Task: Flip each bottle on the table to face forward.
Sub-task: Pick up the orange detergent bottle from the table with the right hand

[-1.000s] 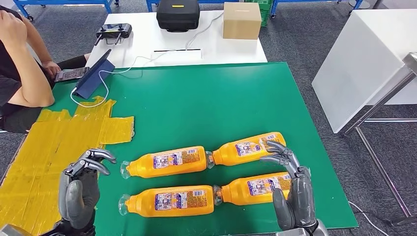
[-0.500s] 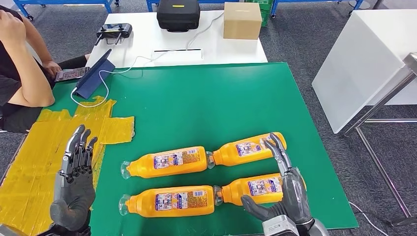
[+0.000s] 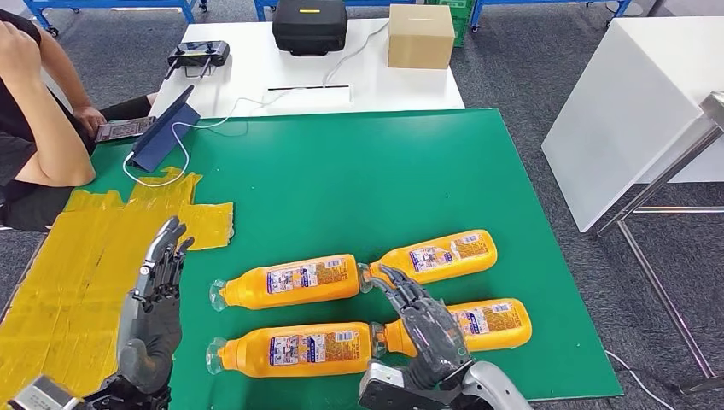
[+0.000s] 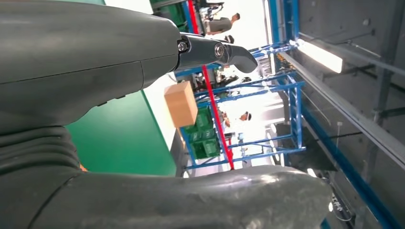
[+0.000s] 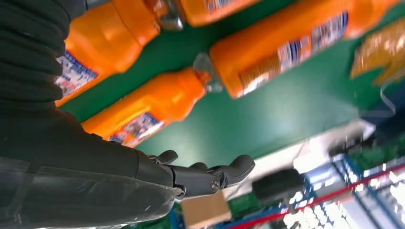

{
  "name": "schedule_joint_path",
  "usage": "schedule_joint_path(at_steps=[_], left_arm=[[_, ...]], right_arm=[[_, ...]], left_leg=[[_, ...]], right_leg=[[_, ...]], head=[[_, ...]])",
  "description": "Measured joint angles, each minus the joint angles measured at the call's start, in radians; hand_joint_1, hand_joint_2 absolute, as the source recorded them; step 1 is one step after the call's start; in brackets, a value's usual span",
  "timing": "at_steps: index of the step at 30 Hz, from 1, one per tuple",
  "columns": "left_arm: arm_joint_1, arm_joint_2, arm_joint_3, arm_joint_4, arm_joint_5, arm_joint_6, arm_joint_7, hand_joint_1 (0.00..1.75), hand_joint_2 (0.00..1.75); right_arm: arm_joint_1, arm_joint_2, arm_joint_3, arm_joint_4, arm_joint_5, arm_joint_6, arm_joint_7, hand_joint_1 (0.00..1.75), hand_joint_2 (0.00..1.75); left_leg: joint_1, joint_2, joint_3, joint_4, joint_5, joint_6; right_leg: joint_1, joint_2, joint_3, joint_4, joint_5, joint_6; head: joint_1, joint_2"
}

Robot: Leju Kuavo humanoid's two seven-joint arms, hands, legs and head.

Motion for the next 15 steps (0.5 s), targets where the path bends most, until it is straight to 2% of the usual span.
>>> schedule_joint_path(at_steps=[15], left_arm=[[-0.021, 0.001, -0.02, 0.051, 0.0, -0.004, -0.002, 0.0, 0.0]], right_arm=[[-0.092, -0.01, 0.091, 0.115, 0.001, 0.078, -0.017, 0.0, 1.75]], left_leg=[[0.0, 0.0, 0.0, 0.0, 0.0, 0.0]], right_leg=[[0.0, 0.0, 0.0, 0.0, 0.0, 0.0]], head=[[0.0, 0.0]])
